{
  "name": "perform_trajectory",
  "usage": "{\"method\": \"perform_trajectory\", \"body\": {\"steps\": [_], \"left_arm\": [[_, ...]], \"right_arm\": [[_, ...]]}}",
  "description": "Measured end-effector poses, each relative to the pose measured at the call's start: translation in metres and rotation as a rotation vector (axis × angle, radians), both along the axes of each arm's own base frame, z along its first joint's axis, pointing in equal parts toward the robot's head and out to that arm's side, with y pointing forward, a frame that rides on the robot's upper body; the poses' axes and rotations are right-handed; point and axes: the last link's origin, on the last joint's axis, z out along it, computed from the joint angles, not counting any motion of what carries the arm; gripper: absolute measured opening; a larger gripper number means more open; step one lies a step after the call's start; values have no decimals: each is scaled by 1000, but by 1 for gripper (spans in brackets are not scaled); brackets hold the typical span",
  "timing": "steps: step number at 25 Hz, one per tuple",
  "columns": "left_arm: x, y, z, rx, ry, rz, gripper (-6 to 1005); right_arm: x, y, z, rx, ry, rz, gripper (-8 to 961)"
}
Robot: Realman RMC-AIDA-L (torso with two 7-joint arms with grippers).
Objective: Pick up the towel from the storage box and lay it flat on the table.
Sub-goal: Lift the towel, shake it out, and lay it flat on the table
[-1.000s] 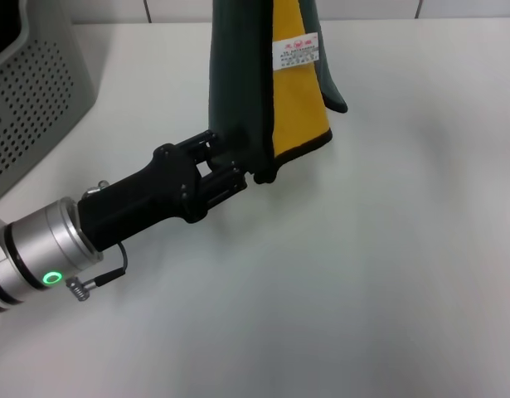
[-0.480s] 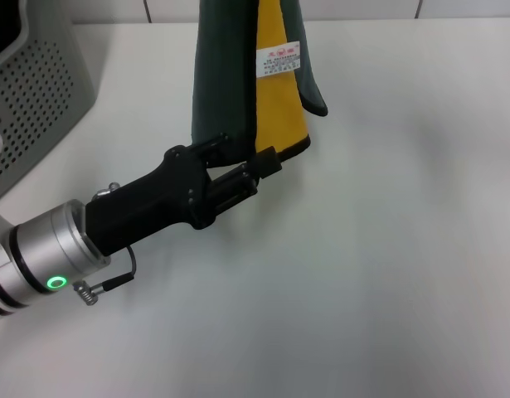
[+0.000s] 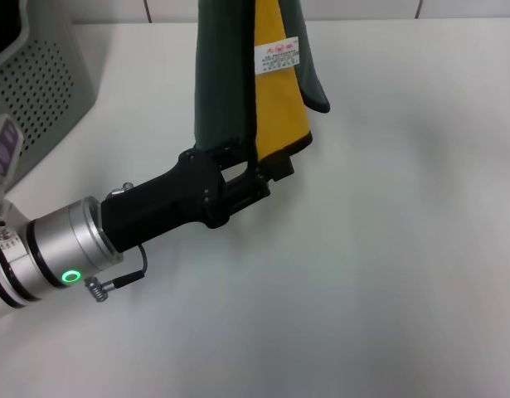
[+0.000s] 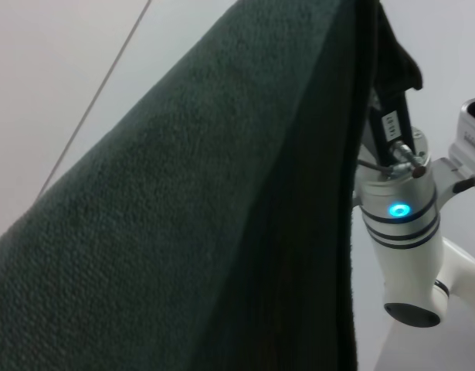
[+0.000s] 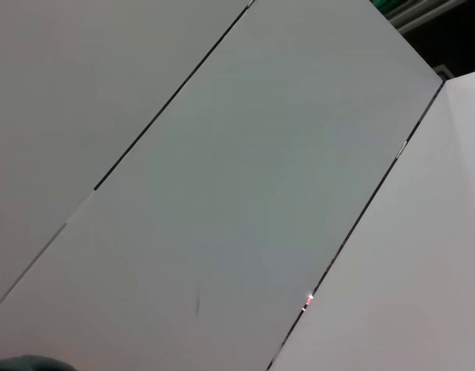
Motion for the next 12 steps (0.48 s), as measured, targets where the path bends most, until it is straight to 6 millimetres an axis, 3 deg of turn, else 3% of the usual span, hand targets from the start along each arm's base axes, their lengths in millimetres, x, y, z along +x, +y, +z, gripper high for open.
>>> {"method": "perform_trajectory", "body": {"steps": [5,12], "left_arm": [[0,2,0,-20,-15,23,488],[1,4,5,-14,-34,31,249]], "right_arm": [[0,-1,-1,-5,-3,4,6],[2,-2,-1,-7,-2,3,7]]}}
